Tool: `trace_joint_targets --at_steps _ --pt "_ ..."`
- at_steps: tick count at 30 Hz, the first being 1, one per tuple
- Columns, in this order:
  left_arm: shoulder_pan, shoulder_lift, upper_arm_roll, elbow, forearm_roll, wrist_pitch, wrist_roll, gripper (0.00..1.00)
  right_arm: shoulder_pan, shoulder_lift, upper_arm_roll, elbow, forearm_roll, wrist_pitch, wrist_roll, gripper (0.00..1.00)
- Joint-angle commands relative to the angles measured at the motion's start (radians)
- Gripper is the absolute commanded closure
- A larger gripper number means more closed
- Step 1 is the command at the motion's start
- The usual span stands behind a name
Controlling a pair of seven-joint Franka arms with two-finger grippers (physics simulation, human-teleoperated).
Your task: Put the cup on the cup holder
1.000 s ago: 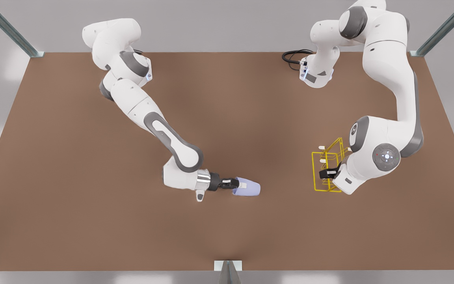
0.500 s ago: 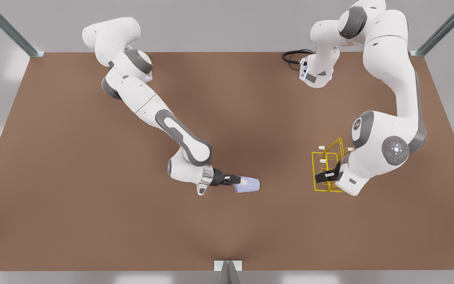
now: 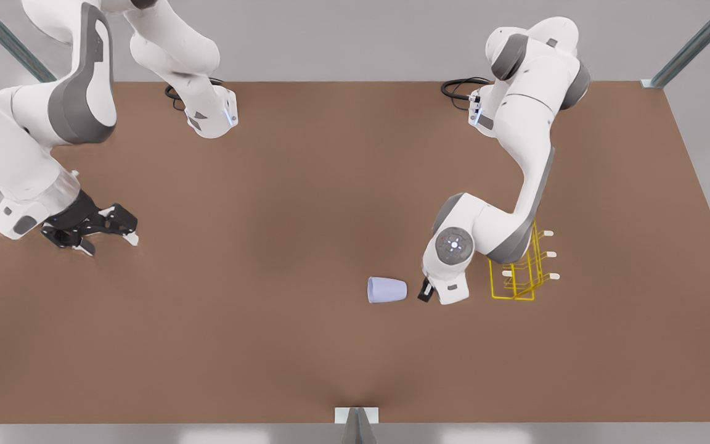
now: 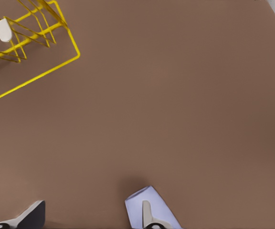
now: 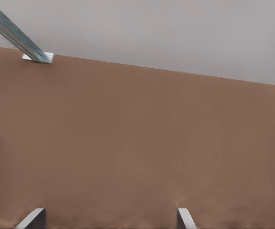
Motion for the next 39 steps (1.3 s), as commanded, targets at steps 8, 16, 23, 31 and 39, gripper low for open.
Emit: trace_joint_targets --at_steps 8,16,23,31,39 --pt "-0.062 0.111 -0.012 0.003 -0.034 0.201 -1.01 0.0 -0.011 0.053 -0.013 0.0 -0.147 -0.165 0.179 0.0" --pt "-0.064 0.152 -0.002 0.018 -0.028 0.308 -0.924 0.0 0.003 0.096 -0.055 -0.006 -0.142 -0.082 0.193 0.0" --pt "-0.077 0.191 0.003 0.016 0.009 0.308 -0.864 0.0 0.0 0.096 -0.048 0.0 -0.142 -0.062 0.194 0.0" --pt "-0.125 0.209 0.003 0.023 0.029 0.31 -0.787 0.0 0.003 0.097 -0.048 0.0 -0.144 -0.069 0.197 0.0" --pt "-0.114 0.243 0.026 0.116 0.032 0.31 -0.72 0.0 0.006 0.097 -0.045 0.0 -0.145 -0.056 0.196 0.0"
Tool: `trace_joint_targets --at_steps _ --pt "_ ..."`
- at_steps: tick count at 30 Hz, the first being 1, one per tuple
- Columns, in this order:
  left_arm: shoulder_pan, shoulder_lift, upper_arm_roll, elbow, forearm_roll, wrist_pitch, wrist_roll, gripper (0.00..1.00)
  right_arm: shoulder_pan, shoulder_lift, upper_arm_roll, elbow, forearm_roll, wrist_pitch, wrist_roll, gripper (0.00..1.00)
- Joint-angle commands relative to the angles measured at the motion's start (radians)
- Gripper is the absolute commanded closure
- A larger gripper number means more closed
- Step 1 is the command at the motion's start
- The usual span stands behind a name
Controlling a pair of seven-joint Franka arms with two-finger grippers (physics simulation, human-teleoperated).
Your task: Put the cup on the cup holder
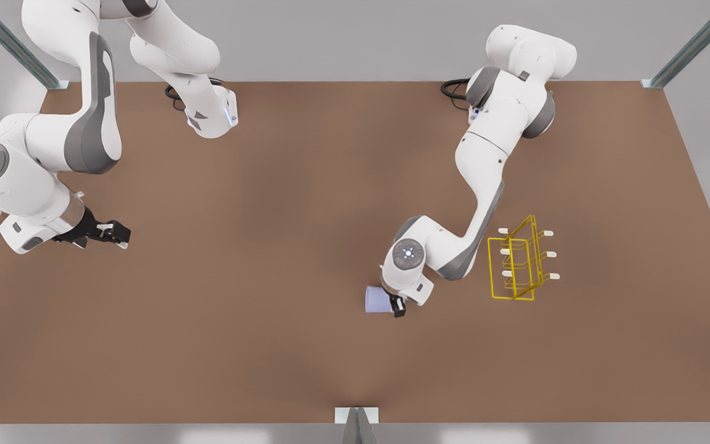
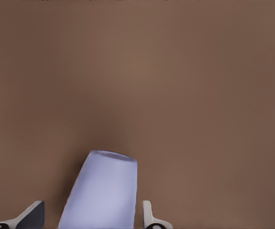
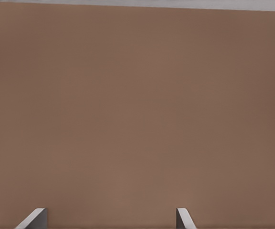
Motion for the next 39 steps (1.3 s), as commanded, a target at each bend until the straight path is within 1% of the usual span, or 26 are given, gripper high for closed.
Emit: trace_joint_targets --at_steps 1,9,12,14,18,22,25,29,34,36,38,39 --pt "-0.002 0.007 0.006 0.004 0.001 0.001 0.028 0.0 0.001 -0.001 0.0 0.001 0.0 0.006 0.024 0.0" --pt "-0.018 0.036 0.008 0.004 0.001 0.046 0.112 0.0 -0.001 -0.001 0.0 0.001 0.0 0.006 0.024 0.0" --pt "-0.015 0.036 0.008 0.055 0.0 0.046 0.11 0.0 -0.001 0.0 0.002 0.001 0.002 0.006 0.024 0.0" --pt "-0.015 0.044 0.009 0.055 0.0 0.046 0.106 0.0 -0.001 0.0 0.002 0.001 0.002 0.006 0.024 0.0" --pt "-0.038 0.067 0.04 0.044 0.0 0.037 0.071 0.0 -0.001 0.0 0.002 0.002 0.002 0.008 0.024 0.0" --pt "-0.038 0.055 0.04 0.051 -0.009 -0.008 -0.091 0.0 -0.001 0.006 0.002 0.002 0.003 0.006 0.023 0.0" --pt "-0.038 0.036 0.029 0.053 -0.011 -0.048 -0.101 0.0 -0.001 0.006 0.002 0.002 0.003 0.006 0.023 0.0" --pt "-0.038 0.032 0.028 0.055 -0.011 -0.048 -0.16 0.0 -0.001 0.006 0.002 0.002 0.003 0.006 0.024 0.0" --pt "-0.051 0.021 0.026 0.055 -0.011 -0.048 -0.39 0.0 -0.001 0.006 0.002 0.002 0.003 0.006 0.023 0.0" --pt "-0.081 0.024 0.037 0.076 -0.009 -0.046 -0.417 0.0 -0.001 0.006 0.002 0.002 0.003 0.006 0.023 0.0" --pt "-0.083 0.024 0.04 0.078 -0.008 -0.034 -0.426 0.0 -0.001 0.008 0.002 0.002 0.003 0.006 0.023 0.0" --pt "-0.083 0.035 0.04 0.104 -0.008 -0.029 -0.442 0.0 -0.001 0.008 0.002 0.002 0.003 0.006 0.023 0.0"
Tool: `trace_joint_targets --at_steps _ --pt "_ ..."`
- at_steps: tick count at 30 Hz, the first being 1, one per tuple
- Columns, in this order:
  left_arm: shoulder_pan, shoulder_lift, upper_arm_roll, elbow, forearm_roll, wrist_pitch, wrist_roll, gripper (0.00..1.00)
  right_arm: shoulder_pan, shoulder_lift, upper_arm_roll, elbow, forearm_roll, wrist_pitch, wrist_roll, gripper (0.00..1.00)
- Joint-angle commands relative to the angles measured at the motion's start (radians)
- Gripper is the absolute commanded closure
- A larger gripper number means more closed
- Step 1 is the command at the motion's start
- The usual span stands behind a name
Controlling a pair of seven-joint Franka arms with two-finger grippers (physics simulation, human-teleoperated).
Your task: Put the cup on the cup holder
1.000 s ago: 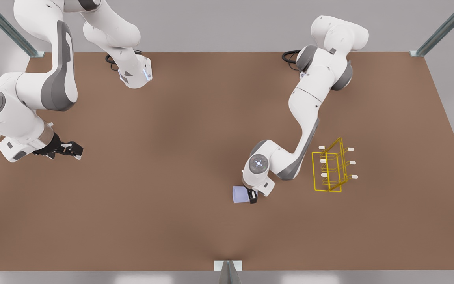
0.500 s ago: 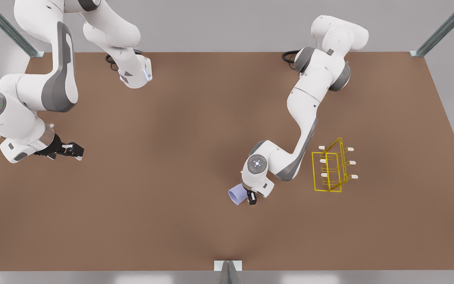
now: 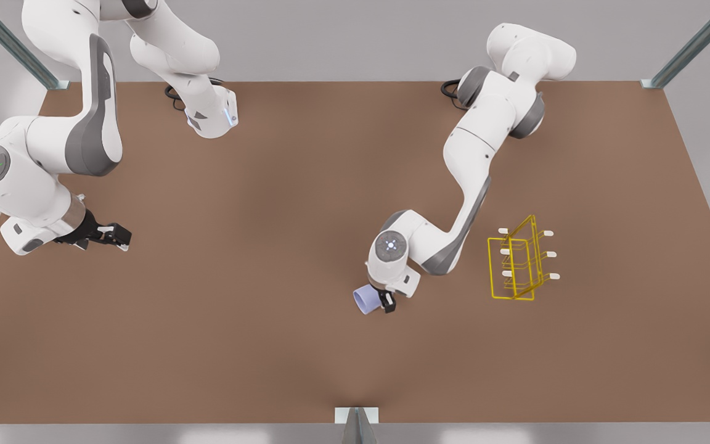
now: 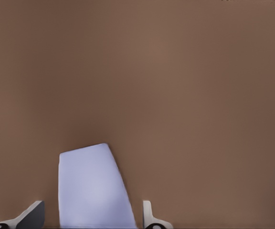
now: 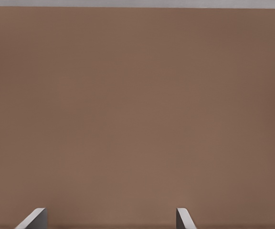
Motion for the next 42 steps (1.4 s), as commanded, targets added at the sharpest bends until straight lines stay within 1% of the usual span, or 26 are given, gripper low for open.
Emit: trace_joint_targets --at_steps 1,8,13,18,26,27,30,36,42 --pt "-0.001 0.003 0.001 0.014 0.001 0.015 -0.287 0.0 0.0 -0.002 0.0 0.001 0.001 0.0 0.001 0.0" --pt "-0.004 0.026 0.021 0.012 0.004 0.043 -0.394 0.0 0.0 -0.001 0.0 0.001 0.001 0.0 0.001 0.0" --pt "-0.029 0.038 0.021 0.0 0.044 0.028 -0.366 0.0 0.0 -0.001 0.0 0.001 0.001 0.0 0.001 0.0" --pt "-0.053 0.038 0.019 0.002 0.041 0.011 -0.363 0.0 0.0 0.01 0.0 0.008 0.002 0.0 0.001 0.0" --pt "-0.075 0.051 0.021 -0.011 0.047 0.026 -0.36 0.0 0.0 0.011 0.0 0.011 0.002 0.0 0.001 0.0" --pt "-0.076 0.054 0.021 -0.011 0.072 0.029 -0.357 0.0 0.002 0.013 0.0 0.013 0.002 0.0 0.001 0.0" --pt "-0.089 0.051 0.019 -0.008 0.072 0.031 -0.227 0.0 0.0 0.013 0.0 0.014 0.002 0.001 0.001 0.0" --pt "-0.109 0.052 0.018 -0.004 0.064 0.0 -0.241 0.0 0.0 0.014 0.0 0.014 0.002 0.001 0.001 0.0" --pt "-0.109 0.052 0.018 0.008 0.06 0.02 -0.258 0.0 0.0 0.022 0.0 0.024 0.002 0.0 0.0 0.0"
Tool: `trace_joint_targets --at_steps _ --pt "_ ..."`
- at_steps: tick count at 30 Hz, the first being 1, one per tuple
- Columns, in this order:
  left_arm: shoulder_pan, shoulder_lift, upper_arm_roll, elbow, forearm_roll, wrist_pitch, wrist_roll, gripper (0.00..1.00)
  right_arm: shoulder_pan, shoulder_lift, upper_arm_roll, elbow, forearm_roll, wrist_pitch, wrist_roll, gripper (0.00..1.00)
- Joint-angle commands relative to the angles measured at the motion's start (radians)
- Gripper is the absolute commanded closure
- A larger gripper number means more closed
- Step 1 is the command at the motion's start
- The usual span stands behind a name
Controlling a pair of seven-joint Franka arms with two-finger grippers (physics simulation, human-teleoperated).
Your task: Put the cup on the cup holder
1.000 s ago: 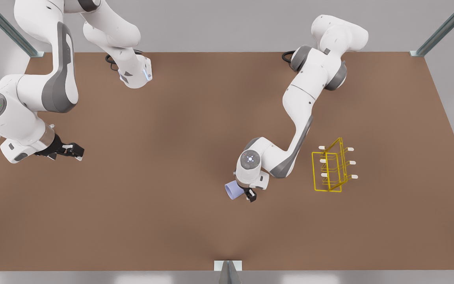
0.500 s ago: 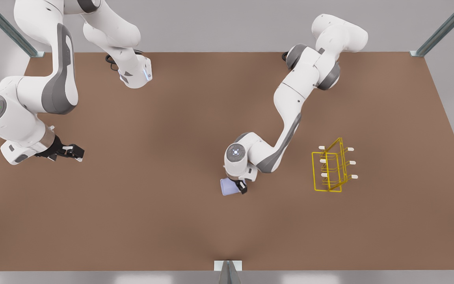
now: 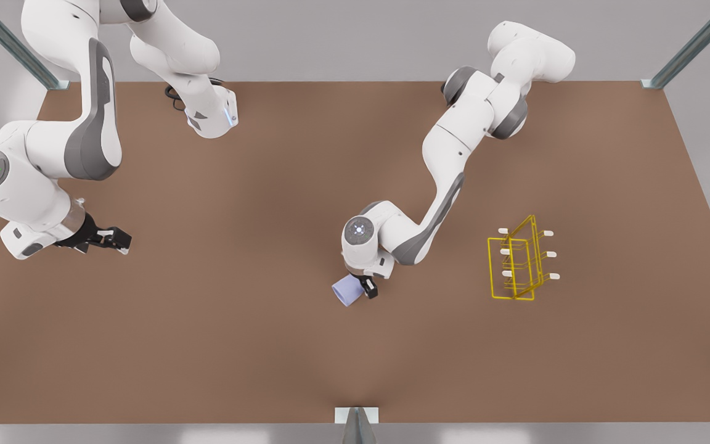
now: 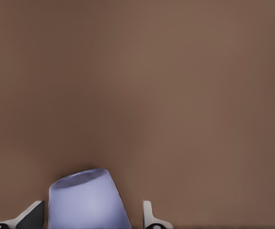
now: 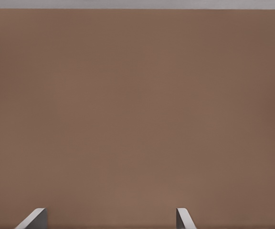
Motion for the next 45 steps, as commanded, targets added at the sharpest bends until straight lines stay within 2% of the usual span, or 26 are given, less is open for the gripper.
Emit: trace_joint_targets --at_steps 1,31,32,41,45 --pt "0.0 0.001 -0.004 0.001 -0.004 0.005 -0.004 0.0 0.0 -0.001 0.0 0.001 0.001 -0.001 -0.002 0.0" --pt "0.009 0.041 0.004 0.008 -0.023 0.086 -0.229 0.0 0.0 0.005 0.0 0.008 -0.002 -0.001 -0.005 0.0" --pt "0.009 0.038 0.004 0.008 -0.021 0.085 -0.219 0.25 0.0 0.005 0.0 0.008 -0.002 -0.001 -0.004 0.0" --pt "0.012 -0.004 -0.003 0.006 -0.024 0.013 -0.171 0.25 0.002 0.007 0.0 0.008 -0.006 -0.001 -0.004 0.0" --pt "0.028 -0.065 -0.003 0.003 -0.024 -0.165 -0.09 0.24 0.002 0.011 0.0 0.013 -0.006 0.001 -0.002 0.0"
